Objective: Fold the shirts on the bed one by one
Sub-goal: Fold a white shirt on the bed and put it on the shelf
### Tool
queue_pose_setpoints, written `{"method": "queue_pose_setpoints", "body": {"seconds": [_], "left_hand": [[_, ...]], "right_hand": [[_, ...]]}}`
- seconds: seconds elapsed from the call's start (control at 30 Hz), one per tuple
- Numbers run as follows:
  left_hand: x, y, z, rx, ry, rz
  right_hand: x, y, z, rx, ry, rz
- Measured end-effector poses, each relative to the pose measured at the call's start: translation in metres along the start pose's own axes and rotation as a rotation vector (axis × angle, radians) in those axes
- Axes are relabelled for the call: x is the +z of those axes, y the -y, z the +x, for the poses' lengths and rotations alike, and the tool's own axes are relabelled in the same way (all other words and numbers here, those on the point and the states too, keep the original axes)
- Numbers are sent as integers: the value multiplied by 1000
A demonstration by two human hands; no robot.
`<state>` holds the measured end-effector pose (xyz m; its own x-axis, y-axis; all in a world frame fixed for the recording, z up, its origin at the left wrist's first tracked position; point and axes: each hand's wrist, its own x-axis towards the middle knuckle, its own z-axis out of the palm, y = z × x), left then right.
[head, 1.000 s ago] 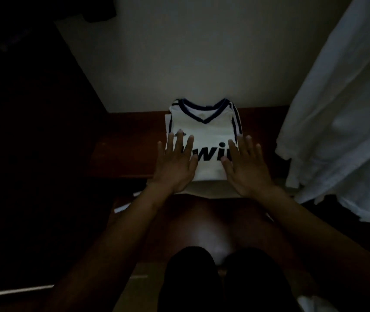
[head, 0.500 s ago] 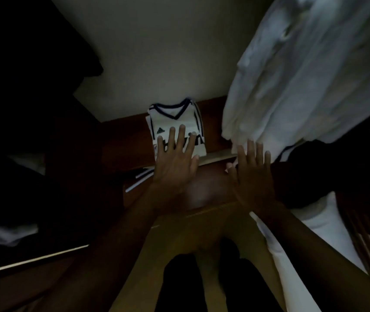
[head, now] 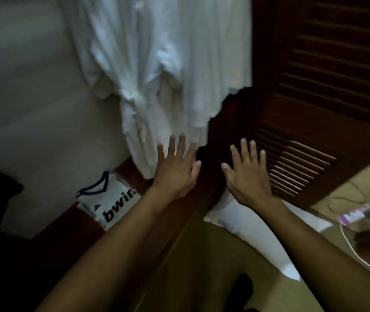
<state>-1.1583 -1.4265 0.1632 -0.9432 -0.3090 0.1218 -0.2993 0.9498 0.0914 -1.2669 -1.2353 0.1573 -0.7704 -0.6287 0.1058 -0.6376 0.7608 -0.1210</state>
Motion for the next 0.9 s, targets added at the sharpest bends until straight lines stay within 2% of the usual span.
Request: {"method": "queue_pose_setpoints", "body": {"seconds": [0.3,0.43,0.7,0.9], "left_hand": [[-12,-249,-6,520,64,16],[-14,-405,-57,840,71,-14],[-11,-681,-265,1352,62,-169],[-13,-811,-450,1715,160,-277]], "right_hand": [[-73,-167,-198,574,-67,-46],[-106,-239,-342,854,-118,-63],[-144,-303,-660,1369,-167,-179],[-165,-287,-862,1733,-230,-242]]}}
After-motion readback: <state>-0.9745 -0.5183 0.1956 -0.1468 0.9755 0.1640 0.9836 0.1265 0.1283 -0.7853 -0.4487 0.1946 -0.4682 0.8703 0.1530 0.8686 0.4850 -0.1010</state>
